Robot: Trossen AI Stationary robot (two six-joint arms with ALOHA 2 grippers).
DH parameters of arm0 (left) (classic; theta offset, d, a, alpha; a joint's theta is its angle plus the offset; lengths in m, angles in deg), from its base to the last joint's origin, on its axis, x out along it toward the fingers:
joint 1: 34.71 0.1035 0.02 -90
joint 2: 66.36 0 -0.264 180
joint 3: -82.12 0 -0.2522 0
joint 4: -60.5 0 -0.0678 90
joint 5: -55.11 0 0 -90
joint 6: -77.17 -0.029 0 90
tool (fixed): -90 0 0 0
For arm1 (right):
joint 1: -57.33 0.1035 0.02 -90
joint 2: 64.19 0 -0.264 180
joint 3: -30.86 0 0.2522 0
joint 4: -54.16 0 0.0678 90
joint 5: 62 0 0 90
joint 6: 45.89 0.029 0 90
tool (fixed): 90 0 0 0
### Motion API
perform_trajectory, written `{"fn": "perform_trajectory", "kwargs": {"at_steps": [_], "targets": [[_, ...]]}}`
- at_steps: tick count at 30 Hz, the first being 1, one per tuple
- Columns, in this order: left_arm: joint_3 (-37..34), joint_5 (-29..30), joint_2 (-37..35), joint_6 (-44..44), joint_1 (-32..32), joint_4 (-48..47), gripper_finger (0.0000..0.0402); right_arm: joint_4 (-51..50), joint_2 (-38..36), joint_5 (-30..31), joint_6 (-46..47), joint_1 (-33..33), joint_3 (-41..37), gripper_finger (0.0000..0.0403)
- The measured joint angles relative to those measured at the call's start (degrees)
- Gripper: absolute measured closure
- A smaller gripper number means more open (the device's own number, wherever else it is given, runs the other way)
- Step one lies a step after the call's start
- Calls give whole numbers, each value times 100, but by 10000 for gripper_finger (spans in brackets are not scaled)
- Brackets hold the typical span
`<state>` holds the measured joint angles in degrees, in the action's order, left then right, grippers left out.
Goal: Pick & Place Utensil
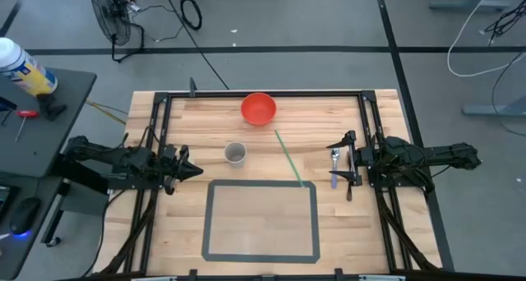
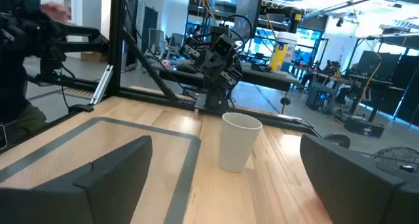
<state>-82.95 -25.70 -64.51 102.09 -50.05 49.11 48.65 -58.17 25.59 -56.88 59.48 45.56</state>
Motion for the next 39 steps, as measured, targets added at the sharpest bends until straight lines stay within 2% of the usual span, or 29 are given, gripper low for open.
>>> {"fn": "perform_trajectory", "kwargs": {"at_steps": [7,21,28,36,39], "targets": [[0,1,0,-2,-2,-2,387,21,0,-1,-129,0,1,9],[0,0,0,0,9,-2,387,348,0,111,450,1,-1,9],[0,85,0,-153,12,-4,387,1282,-1,1007,1774,0,-1,9],[0,140,0,-153,12,33,387,2003,-2,2993,1457,-3,-1,9],[0,154,0,-156,12,105,387,2024,-2,3408,1352,-3,-1,9]]}}
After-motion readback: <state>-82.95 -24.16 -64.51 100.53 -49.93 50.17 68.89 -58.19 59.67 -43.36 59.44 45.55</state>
